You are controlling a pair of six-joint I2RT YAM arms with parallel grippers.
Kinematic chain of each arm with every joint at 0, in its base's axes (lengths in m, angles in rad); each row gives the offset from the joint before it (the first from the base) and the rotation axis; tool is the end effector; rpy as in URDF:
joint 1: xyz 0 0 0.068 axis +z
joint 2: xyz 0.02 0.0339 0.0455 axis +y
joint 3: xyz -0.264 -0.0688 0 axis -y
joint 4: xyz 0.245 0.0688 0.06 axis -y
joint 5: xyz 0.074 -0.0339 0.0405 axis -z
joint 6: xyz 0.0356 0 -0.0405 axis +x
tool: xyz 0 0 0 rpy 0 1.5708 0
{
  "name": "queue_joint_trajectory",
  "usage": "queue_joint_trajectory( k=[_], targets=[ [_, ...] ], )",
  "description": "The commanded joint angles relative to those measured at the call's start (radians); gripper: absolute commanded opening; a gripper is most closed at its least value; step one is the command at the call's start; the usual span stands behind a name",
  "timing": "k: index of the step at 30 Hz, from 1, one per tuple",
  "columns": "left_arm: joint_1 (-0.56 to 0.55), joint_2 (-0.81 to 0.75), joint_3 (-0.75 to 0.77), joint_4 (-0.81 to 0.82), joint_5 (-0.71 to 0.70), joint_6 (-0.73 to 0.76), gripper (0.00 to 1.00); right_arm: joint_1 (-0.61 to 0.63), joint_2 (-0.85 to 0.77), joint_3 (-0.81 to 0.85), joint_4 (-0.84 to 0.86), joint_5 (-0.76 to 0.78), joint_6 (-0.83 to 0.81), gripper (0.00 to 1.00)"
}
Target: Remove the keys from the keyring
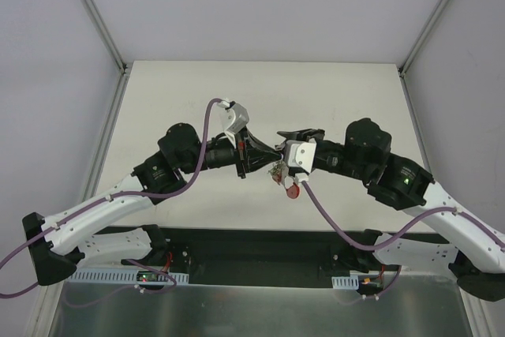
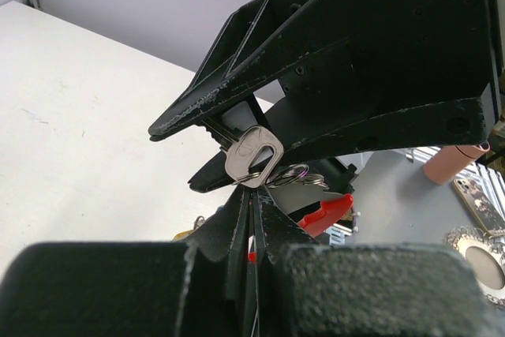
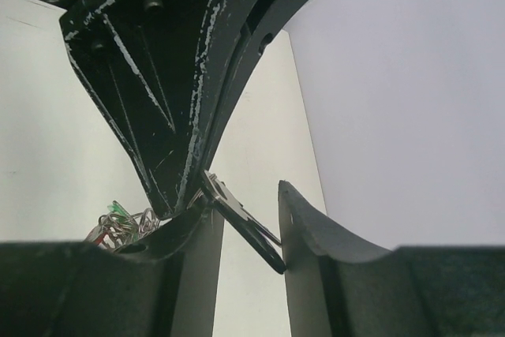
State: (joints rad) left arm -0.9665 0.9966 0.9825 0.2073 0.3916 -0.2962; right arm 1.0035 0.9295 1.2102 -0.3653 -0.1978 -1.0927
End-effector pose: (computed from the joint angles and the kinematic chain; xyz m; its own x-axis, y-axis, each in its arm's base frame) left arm 0.1180 -0.1948 0.4122 -0.1798 -0.2144 -0.9600 0.9629 0.1614 -0.2164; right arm 0.0959 0.1635 0.4414 0.8067 -0.3540 -0.4732 -0.4692 0.1032 -0.8771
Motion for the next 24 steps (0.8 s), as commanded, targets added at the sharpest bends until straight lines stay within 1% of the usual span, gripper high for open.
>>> queue_joint_trajectory(
  k=[1, 7, 9, 10, 11, 15, 16, 17, 23, 24],
  targets=[
    [0.002, 0.017, -0.015, 0.11, -0.005, -0.014, 0.0, 0.026, 0.023, 0.068, 0.068, 0.003, 0.028, 0.36],
    [0.002, 0.028, -0.027, 0.136, 0.0, -0.02, 0.0, 0.027, 0.051, 0.129, 0.031, 0.047, 0.017, 0.36],
    [0.002, 0.033, -0.028, 0.142, 0.003, -0.02, 0.0, 0.029, 0.058, 0.155, 0.013, 0.063, 0.01, 0.34],
    [0.002, 0.033, -0.028, 0.148, 0.006, -0.021, 0.0, 0.027, 0.063, 0.157, 0.006, 0.072, 0.008, 0.31],
    [0.002, 0.034, -0.03, 0.153, 0.009, -0.021, 0.0, 0.029, 0.062, 0.158, -0.004, 0.07, 0.004, 0.22],
    [0.0, 0.031, -0.039, 0.175, 0.026, -0.027, 0.0, 0.029, 0.045, 0.131, -0.011, 0.051, -0.007, 0.11],
    [0.002, 0.03, -0.041, 0.181, 0.027, -0.03, 0.0, 0.029, 0.042, 0.121, -0.014, 0.049, -0.01, 0.08],
    [0.002, 0.028, -0.042, 0.191, 0.032, -0.034, 0.0, 0.029, 0.034, 0.117, -0.014, 0.049, -0.012, 0.01],
    [0.003, 0.016, -0.056, 0.227, 0.087, -0.04, 0.0, 0.029, 0.014, 0.101, 0.008, 0.008, -0.021, 0.01],
    [0.006, 0.008, -0.057, 0.233, 0.104, -0.04, 0.04, 0.029, 0.006, 0.098, 0.018, 0.006, -0.019, 0.01]
  ],
)
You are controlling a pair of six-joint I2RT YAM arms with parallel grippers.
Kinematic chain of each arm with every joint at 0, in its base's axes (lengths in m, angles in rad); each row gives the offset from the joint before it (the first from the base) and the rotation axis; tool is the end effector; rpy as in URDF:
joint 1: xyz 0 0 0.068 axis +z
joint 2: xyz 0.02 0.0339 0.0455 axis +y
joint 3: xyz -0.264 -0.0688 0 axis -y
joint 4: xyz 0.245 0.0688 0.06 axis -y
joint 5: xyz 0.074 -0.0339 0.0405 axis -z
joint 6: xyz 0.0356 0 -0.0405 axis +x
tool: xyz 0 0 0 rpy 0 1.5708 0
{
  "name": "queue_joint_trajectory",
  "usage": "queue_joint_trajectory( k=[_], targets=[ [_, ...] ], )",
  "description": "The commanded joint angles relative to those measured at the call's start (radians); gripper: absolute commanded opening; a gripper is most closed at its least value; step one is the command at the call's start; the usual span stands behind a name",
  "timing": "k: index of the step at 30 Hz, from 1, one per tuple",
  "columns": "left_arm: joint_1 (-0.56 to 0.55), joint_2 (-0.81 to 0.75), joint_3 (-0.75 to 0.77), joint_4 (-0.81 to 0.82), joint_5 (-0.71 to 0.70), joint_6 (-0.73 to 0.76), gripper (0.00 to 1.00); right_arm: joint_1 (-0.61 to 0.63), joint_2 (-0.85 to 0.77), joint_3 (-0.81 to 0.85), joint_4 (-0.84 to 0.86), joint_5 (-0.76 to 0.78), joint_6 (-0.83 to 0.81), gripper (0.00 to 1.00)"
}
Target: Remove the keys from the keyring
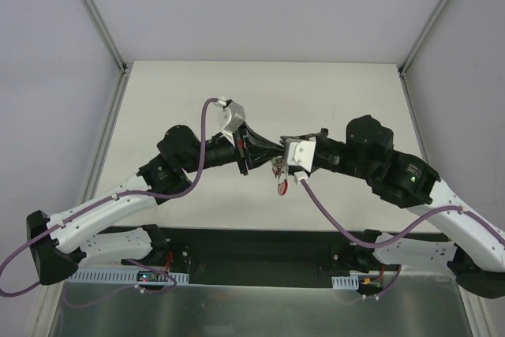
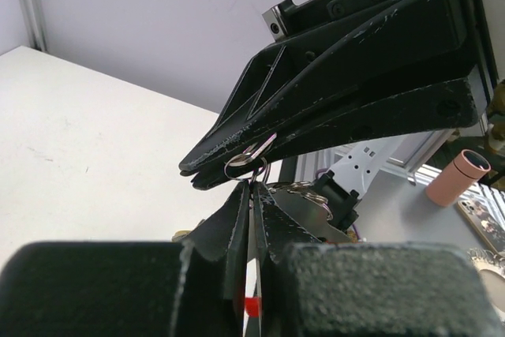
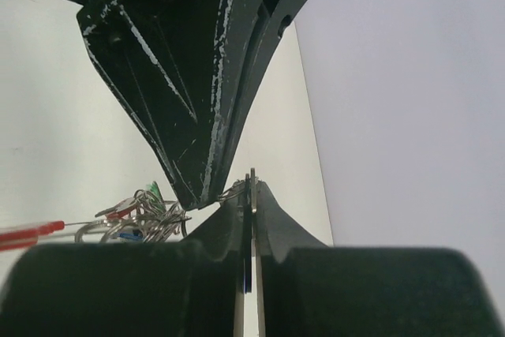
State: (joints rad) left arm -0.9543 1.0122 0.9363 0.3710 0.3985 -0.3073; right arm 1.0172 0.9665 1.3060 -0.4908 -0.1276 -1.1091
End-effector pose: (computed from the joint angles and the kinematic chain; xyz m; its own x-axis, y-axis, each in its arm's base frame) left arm 0.1224 -0.1966 0.4097 -0.1321 -0.2957 -0.9461 0.9722 0.1474 -0.1818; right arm 0.0956 0.1632 0.4524 0.7793 -0.4282 -0.4575 -0.4763 0.0698 -0.8765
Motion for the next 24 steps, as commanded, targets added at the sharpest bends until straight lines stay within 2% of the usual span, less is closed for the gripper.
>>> queue_joint_trajectory(
  k=[1, 2, 9, 24],
  targets=[
    [-0.006, -0.012, -0.014, 0.075, 0.103, -0.027, 0.1, 0.015, -0.034, 0.003, 0.158, -0.069, 0.003, 0.01],
    [-0.006, -0.018, -0.019, 0.085, 0.112, -0.026, 0.19, 0.015, -0.035, 0.004, 0.162, -0.073, 0.006, 0.01],
    [-0.006, -0.046, -0.044, 0.149, 0.152, 0.016, 0.29, 0.017, -0.066, -0.023, 0.225, -0.162, 0.061, 0.01],
    [-0.006, -0.096, -0.109, 0.292, 0.183, 0.039, 0.29, 0.015, -0.071, -0.031, 0.284, -0.176, 0.13, 0.01]
  ],
)
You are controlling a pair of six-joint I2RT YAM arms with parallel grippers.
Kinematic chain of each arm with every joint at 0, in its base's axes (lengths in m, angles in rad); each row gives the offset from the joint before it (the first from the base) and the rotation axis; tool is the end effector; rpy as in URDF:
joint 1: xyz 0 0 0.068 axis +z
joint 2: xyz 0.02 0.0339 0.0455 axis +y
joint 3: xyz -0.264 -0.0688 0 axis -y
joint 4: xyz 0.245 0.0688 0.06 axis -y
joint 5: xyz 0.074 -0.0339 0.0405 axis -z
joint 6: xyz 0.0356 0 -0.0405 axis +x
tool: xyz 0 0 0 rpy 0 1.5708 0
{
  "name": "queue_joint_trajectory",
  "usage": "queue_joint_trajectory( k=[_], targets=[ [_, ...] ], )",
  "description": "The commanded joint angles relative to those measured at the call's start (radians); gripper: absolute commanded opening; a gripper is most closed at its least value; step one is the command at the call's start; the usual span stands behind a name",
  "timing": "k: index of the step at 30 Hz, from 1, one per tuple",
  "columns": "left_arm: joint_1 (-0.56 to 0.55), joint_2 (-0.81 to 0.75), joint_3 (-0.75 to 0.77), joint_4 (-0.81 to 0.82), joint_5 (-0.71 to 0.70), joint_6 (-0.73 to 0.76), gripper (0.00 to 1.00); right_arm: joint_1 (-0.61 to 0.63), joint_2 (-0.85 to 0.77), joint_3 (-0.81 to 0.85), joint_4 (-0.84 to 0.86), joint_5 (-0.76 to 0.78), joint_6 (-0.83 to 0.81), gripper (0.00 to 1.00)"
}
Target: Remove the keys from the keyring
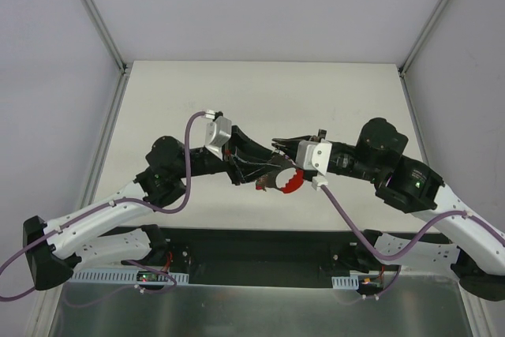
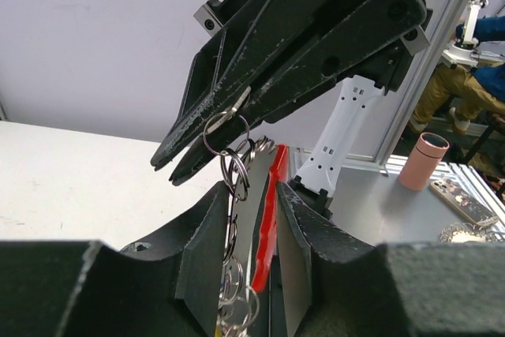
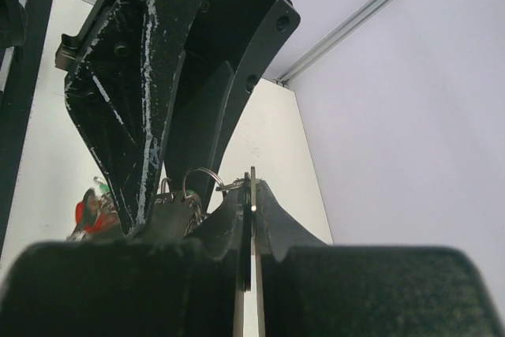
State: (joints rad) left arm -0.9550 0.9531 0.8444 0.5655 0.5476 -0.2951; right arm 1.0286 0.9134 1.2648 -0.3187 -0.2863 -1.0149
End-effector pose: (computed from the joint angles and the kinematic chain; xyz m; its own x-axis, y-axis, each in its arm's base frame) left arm 0.1067 -0.1828 0.4078 -0.0374 -0.3770 -0.9255 0.9991 0.0022 -0.0413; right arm 0.0823 0.1561 0.4667 0.8306 -0.2003 -0.5196 -0.4961 0.1574 -0.8538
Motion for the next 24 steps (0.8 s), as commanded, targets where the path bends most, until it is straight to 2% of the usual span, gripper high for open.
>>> queue_joint_trajectory(
  k=[1, 24],
  targets=[
    [-0.004, -0.042, -0.019, 0.099, 0.032, 0.028, 0.29, 0.004, -0.019, 0.01, 0.118, -0.016, 0.045, 0.01],
    [-0.004, -0.085, -0.031, 0.14, -0.038, 0.031, 0.23, 0.005, -0.025, 0.002, 0.136, -0.016, 0.081, 0.01]
  ],
)
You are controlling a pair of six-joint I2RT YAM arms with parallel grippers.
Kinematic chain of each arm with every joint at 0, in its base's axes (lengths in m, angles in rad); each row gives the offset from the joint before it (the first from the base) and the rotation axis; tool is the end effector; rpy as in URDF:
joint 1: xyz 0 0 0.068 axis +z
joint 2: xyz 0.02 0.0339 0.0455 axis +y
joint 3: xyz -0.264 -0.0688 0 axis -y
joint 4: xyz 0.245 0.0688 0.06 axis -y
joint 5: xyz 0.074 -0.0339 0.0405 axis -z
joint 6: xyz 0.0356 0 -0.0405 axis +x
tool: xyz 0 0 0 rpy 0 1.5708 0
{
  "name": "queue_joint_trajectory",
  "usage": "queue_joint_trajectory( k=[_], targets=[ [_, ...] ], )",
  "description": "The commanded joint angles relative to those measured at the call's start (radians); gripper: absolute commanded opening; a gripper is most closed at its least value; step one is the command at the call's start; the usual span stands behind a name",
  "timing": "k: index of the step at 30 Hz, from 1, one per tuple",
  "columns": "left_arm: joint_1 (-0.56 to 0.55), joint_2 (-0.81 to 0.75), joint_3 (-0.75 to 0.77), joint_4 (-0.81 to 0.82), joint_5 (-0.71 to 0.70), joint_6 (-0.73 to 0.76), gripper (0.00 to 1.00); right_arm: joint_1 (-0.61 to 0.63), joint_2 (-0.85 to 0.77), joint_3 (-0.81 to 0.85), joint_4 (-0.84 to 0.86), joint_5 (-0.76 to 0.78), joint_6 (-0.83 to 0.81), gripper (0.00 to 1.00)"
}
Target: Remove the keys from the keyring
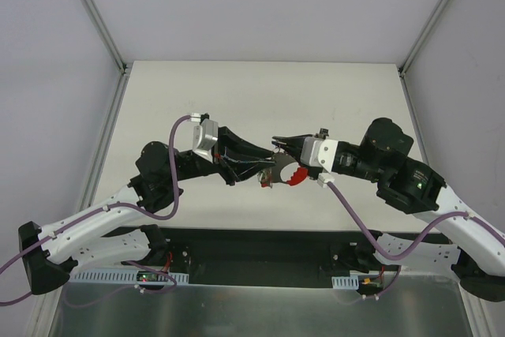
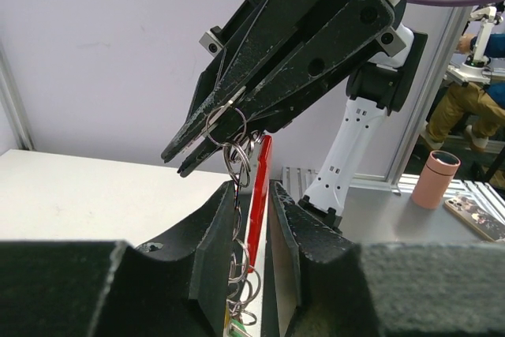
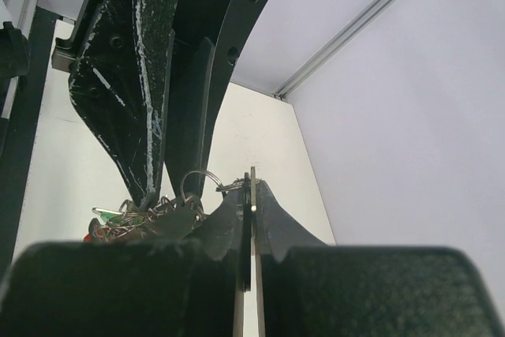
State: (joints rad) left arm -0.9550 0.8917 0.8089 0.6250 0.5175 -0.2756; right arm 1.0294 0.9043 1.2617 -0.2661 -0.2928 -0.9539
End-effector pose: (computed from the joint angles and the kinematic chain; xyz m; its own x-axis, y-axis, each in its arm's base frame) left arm 0.0972 -0.1679 0.4126 0.0272 -0.4478 -0.8937 0.9993 0.0355 0.0126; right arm 0.0803 0.1535 0.4728 0.8173 -0.1563 -0.5546 -0.5220 0.2067 -0.8275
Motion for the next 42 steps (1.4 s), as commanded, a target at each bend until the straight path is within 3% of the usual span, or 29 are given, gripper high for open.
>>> queue_joint_trajectory(
  k=[1, 11, 16, 22, 30, 42],
  targets=[
    [-0.004, -0.023, 0.004, 0.081, -0.01, 0.013, 0.23, 0.004, -0.016, 0.005, 0.084, -0.009, 0.02, 0.01],
    [-0.004, -0.022, 0.0, 0.094, -0.024, 0.023, 0.16, 0.003, -0.012, 0.007, 0.087, -0.012, 0.029, 0.01],
    [-0.004, -0.023, -0.002, 0.094, -0.028, 0.021, 0.0, 0.003, -0.01, 0.007, 0.093, -0.008, 0.035, 0.01],
    [-0.005, -0.023, 0.003, 0.082, -0.042, 0.013, 0.0, 0.004, -0.01, -0.005, 0.09, 0.001, 0.032, 0.01],
    [-0.005, -0.016, 0.075, -0.132, -0.079, 0.055, 0.0, 0.003, 0.019, -0.004, 0.016, 0.008, -0.032, 0.01],
    [-0.004, -0.007, 0.131, -0.255, -0.137, 0.065, 0.0, 0.014, 0.048, -0.015, -0.047, 0.014, -0.066, 0.01]
  ],
)
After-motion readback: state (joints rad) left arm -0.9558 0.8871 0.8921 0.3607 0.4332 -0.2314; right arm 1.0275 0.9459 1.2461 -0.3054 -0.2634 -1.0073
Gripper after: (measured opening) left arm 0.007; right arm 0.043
